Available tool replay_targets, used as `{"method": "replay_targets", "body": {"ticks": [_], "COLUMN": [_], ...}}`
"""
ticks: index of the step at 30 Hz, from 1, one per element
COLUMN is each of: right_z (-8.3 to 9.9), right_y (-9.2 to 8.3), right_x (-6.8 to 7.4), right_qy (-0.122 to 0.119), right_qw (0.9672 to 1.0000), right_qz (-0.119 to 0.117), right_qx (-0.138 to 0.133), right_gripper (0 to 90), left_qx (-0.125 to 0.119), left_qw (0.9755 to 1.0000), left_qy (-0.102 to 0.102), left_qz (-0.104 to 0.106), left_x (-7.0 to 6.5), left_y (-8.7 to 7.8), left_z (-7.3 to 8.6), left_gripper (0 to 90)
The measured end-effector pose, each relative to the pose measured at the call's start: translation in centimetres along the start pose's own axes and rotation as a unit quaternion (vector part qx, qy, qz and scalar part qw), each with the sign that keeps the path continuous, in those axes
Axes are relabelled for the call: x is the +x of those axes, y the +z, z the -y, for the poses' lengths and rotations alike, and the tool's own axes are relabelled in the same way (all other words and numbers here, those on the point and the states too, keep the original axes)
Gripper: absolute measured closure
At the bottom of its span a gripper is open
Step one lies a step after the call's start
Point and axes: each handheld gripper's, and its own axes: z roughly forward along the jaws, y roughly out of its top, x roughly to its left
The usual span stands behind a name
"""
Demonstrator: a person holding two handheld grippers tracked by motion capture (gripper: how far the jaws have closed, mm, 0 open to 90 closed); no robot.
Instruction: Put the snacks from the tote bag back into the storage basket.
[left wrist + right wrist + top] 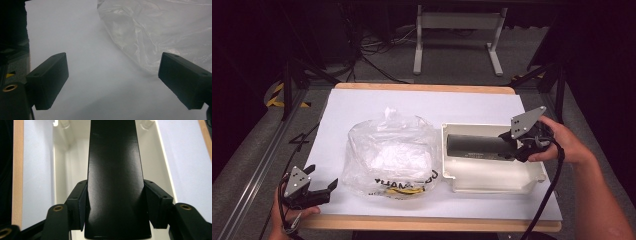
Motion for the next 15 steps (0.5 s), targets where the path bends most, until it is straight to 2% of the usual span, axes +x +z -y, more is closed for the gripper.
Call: {"method": "replay_targets", "body": {"ticks": [12,15], "right_z": [0.8,1.2], "right_y": [2.3,2.8], "right_x": [-0.2,-0.3], "right_qy": [0.0,0.003], "right_qw": [0.999,0.9989], "right_qz": [-0.027,-0.031], "right_qx": [0.034,0.034], "right_gripper": [42.8,42.7], "left_qx": [-0.002,-0.003], "left_qw": [1.0,1.0], "left_qy": [-0.001,-0.002], "left_qz": [0.0,0.0], "left_x": [-0.1,0.0], "left_y": [-0.1,-0.1], "left_z": [0.0,0.0], "left_gripper": [10.4,10.4]}}
